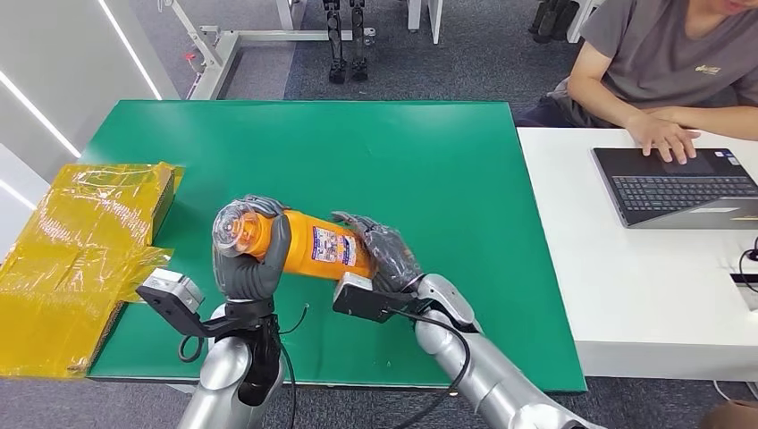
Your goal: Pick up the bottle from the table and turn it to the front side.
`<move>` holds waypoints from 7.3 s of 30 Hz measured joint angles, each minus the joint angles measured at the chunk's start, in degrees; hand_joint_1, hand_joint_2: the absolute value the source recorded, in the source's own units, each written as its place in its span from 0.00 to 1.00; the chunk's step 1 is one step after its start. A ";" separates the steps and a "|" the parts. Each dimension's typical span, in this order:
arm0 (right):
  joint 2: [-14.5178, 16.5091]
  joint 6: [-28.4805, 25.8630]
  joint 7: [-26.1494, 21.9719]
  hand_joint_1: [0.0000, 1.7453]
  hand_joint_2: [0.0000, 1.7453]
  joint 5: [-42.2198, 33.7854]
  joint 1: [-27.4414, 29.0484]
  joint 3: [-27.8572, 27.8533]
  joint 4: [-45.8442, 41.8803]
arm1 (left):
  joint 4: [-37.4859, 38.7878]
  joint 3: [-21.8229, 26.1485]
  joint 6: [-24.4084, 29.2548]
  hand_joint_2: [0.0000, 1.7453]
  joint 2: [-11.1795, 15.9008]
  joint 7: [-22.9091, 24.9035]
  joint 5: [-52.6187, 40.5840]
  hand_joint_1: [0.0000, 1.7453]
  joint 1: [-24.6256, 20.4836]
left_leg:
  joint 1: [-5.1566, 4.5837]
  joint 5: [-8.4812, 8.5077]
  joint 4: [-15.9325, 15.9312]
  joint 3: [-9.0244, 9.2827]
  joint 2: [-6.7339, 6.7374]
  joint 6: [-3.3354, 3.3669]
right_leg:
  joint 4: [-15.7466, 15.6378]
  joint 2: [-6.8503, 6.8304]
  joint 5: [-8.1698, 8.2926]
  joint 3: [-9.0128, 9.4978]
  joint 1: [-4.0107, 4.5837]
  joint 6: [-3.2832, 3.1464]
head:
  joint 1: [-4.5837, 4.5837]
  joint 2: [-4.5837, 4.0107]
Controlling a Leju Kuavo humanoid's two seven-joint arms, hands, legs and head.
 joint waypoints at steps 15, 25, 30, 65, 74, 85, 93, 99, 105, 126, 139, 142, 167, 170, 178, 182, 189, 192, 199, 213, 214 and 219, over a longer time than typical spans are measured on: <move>-0.26 -3.76 -10.64 0.00 1.00 -22.59 17.34 -5.36 -30.45 | -0.48 0.60 0.26 1.00 0.02 0.01 0.03 1.00 0.93 | 0.00 -0.01 -0.02 -0.03 0.01 0.00 | -0.02 0.01 -0.04 -0.04 0.00 0.01 | -0.01 0.00; -1.13 -12.37 -11.25 0.00 1.00 -21.17 22.62 -6.94 -42.48 | 0.01 3.56 2.33 1.00 0.82 0.02 -4.38 1.00 0.65 | 0.00 -0.01 -0.02 -0.01 0.03 0.00 | -0.01 0.03 -0.04 -0.04 0.00 0.01 | 0.00 0.00; -1.79 -14.50 -12.00 0.00 1.00 -20.26 25.62 -7.23 -45.29 | 1.48 5.39 7.93 1.00 3.27 0.93 -16.04 1.00 -0.60 | 0.01 -0.01 -0.04 -0.01 0.02 0.00 | 0.00 0.03 -0.05 -0.05 0.01 0.00 | 0.00 0.00; -7.62 -14.79 -12.82 0.00 1.00 -24.65 29.30 -2.70 -52.56 | 29.42 11.79 17.93 1.00 27.85 17.16 -80.09 1.00 -14.74 | 0.01 0.02 -0.06 0.02 0.22 -0.04 | 0.03 0.19 -0.02 -0.07 0.01 -0.07 | 0.01 0.00; -8.11 -14.85 -12.82 0.00 1.00 -24.76 28.92 -2.49 -52.56 | 40.11 5.78 18.53 1.00 27.70 18.64 -85.30 1.00 -16.34 | 0.01 0.01 -0.07 0.02 0.23 -0.04 | 0.02 0.22 -0.03 -0.10 0.01 -0.07 | 0.00 0.00; -8.84 -14.65 -12.82 0.00 1.00 -25.53 28.27 -2.03 -52.56 | 47.76 2.62 18.14 1.00 27.52 15.75 -83.61 1.00 -18.13 | 0.01 0.01 -0.07 0.02 0.23 -0.04 | 0.03 0.21 -0.02 -0.09 0.01 -0.07 | 0.00 0.00; -9.05 -14.10 -12.82 0.00 1.00 -25.68 28.28 -2.03 -52.31 | 50.42 2.45 18.70 1.00 26.10 15.02 -79.51 1.00 -18.90 | 0.01 0.01 -0.06 0.01 0.22 -0.04 | 0.02 0.19 -0.03 -0.10 0.01 -0.07 | 0.00 0.00; -9.06 -14.03 -12.82 0.00 1.00 -25.48 28.28 -2.03 -52.04 | 52.43 2.45 18.51 1.00 23.88 15.90 -78.89 1.00 -19.83 | 0.01 0.01 -0.06 0.02 0.22 -0.04 | 0.02 0.19 -0.02 -0.09 0.01 -0.07 | 0.01 0.00; -9.06 -13.36 -12.80 0.00 1.00 -25.57 28.23 -2.03 -51.68 | 53.77 2.45 18.13 1.00 23.10 16.49 -78.97 0.93 -20.51 | 0.01 0.01 -0.07 0.02 0.21 -0.04 | 0.03 0.19 -0.02 -0.09 0.01 -0.07 | 0.00 0.00; -9.09 -14.94 -12.80 0.00 1.00 -24.57 27.92 -2.05 -50.32 | 55.83 2.74 15.32 1.00 22.95 16.65 -75.42 0.00 -21.34 | 0.01 0.01 -0.08 0.02 0.20 -0.04 | 0.03 0.18 -0.02 -0.07 0.01 -0.07 | 0.01 0.00; -9.23 -15.03 -12.80 0.00 1.00 -25.31 27.93 -2.07 -49.65 | 53.98 5.74 18.81 1.00 23.24 10.84 -66.25 0.00 -18.28 | 0.01 0.01 -0.08 0.01 0.21 -0.04 | 0.04 0.19 -0.03 -0.08 0.01 -0.07 | 0.00 0.00; -9.23 -15.02 -12.80 0.00 1.00 -25.24 27.95 -2.17 -49.59 | 50.17 7.51 19.32 1.00 23.38 8.27 -64.47 0.00 -15.60 | 0.01 0.01 -0.08 0.01 0.22 -0.04 | 0.03 0.20 -0.03 -0.08 0.01 -0.07 | 0.00 0.00; -9.21 -15.20 -12.79 0.00 1.00 -23.89 30.01 -4.13 -49.13 | 19.77 24.80 19.48 1.00 18.75 0.53 -62.25 0.00 -1.67 | 0.01 -0.02 -0.07 0.01 0.22 -0.07 | 0.01 0.19 -0.04 -0.09 0.01 -0.06 | 0.00 0.00; -9.18 -15.11 -12.66 0.00 1.00 -23.60 30.41 -4.21 -49.22 | 15.92 23.44 19.48 1.00 18.12 0.50 -53.99 0.00 -1.39 | 0.01 -0.02 -0.06 0.01 0.22 -0.07 | 0.01 0.18 -0.04 -0.10 0.01 -0.05 | 0.00 0.00; -9.02 -14.47 -12.47 0.00 1.00 -22.83 31.52 -4.23 -49.24 | 2.31 14.17 19.60 1.00 14.65 0.14 -23.69 0.00 -0.80 | 0.00 -0.03 -0.05 0.01 0.17 -0.06 | 0.00 0.14 -0.04 -0.07 0.00 -0.05 | 0.01 0.00; -9.01 -13.88 -12.55 0.00 1.00 -22.51 31.85 -4.23 -49.24 | -4.34 9.86 18.97 1.00 12.02 0.07 -11.93 0.00 -0.08 | 0.00 -0.05 -0.05 0.00 0.17 -0.05 | -0.02 0.14 -0.04 -0.07 0.00 -0.05 | 0.01 0.00; -8.58 -12.35 -12.03 0.00 1.00 -21.05 32.12 -4.26 -49.24 | -12.49 6.46 6.43 1.00 5.32 0.06 1.97 0.00 3.29 | 0.00 -0.06 -0.05 -0.01 0.18 -0.05 | -0.02 0.15 -0.04 -0.07 0.00 -0.04 | 0.00 0.00; -8.29 -11.93 -11.70 0.00 1.00 -20.65 32.19 -4.29 -49.24 | -14.73 6.62 1.63 1.00 2.15 0.06 3.39 0.00 5.10 | 0.00 -0.07 -0.05 -0.01 0.18 -0.04 | -0.02 0.15 -0.05 -0.07 0.00 -0.04 | 0.00 0.00; -7.74 -11.22 -11.60 0.00 1.00 -20.28 32.36 -4.34 -49.23 | -15.62 7.06 -0.04 1.00 -1.31 0.06 -0.09 0.00 7.54 | 0.01 -0.08 -0.06 0.00 0.18 -0.03 | -0.02 0.14 -0.06 -0.07 0.00 -0.03 | 0.00 0.00; -7.11 -9.19 -11.50 0.00 1.00 -21.39 30.44 -4.57 -47.71 | -15.57 5.68 4.47 1.00 -0.31 0.06 -4.24 0.00 10.57 | 0.00 -0.08 -0.06 -0.01 0.18 -0.03 | -0.02 0.14 -0.06 -0.07 0.00 -0.02 | 0.01 0.00; -7.04 -9.40 -11.40 0.00 1.00 -21.41 30.42 -4.63 -47.66 | -15.57 5.40 4.84 1.00 -0.13 0.06 -4.60 0.00 10.76 | 0.00 -0.08 -0.06 -0.01 0.18 -0.03 | -0.02 0.14 -0.06 -0.07 0.00 -0.02 | 0.00 0.00; -6.79 -10.03 -10.79 0.00 1.00 -21.59 30.91 -5.12 -47.61 | -15.49 4.25 5.74 1.00 0.69 0.06 -5.78 0.00 11.46 | 0.00 -0.08 -0.06 -0.01 0.18 -0.03 | -0.02 0.14 -0.06 -0.07 0.00 -0.02 | 0.01 0.00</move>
